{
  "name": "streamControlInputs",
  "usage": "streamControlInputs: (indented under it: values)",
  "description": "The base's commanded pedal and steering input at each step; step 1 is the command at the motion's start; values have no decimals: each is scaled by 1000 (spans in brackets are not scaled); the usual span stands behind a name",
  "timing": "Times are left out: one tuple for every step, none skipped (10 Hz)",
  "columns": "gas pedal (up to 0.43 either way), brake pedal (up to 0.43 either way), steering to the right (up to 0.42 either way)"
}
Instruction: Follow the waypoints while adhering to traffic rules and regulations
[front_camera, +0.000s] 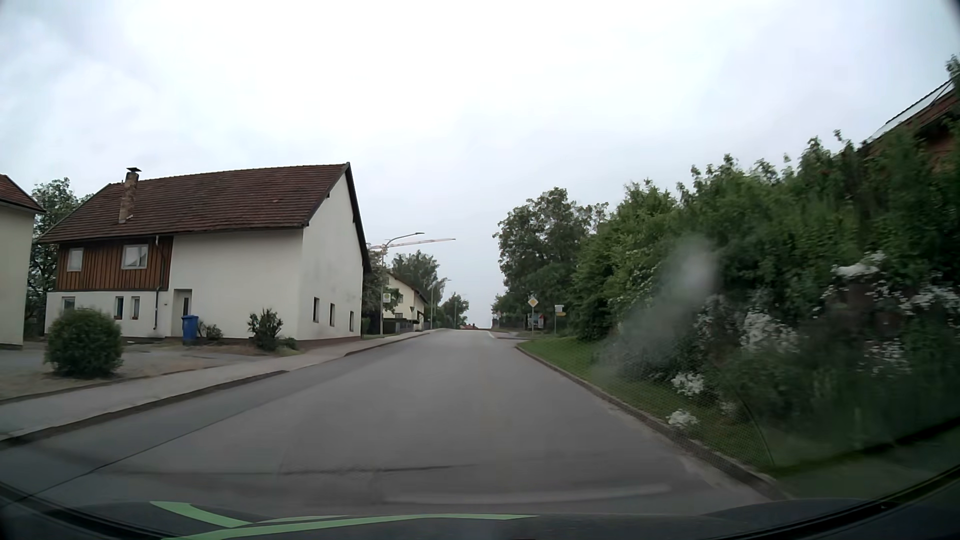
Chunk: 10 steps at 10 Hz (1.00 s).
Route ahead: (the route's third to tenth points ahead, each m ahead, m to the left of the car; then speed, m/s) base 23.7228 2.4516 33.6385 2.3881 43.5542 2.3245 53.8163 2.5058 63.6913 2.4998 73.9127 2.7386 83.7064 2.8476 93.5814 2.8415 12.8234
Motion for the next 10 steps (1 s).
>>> streamControlInputs:
  values:
    - [169,0,-4]
    - [150,0,-4]
    - [150,0,-4]
    - [150,0,-4]
    - [150,0,-4]
    - [150,0,-3]
    - [150,0,-3]
    - [150,0,-3]
    - [150,0,-3]
    - [150,0,-3]
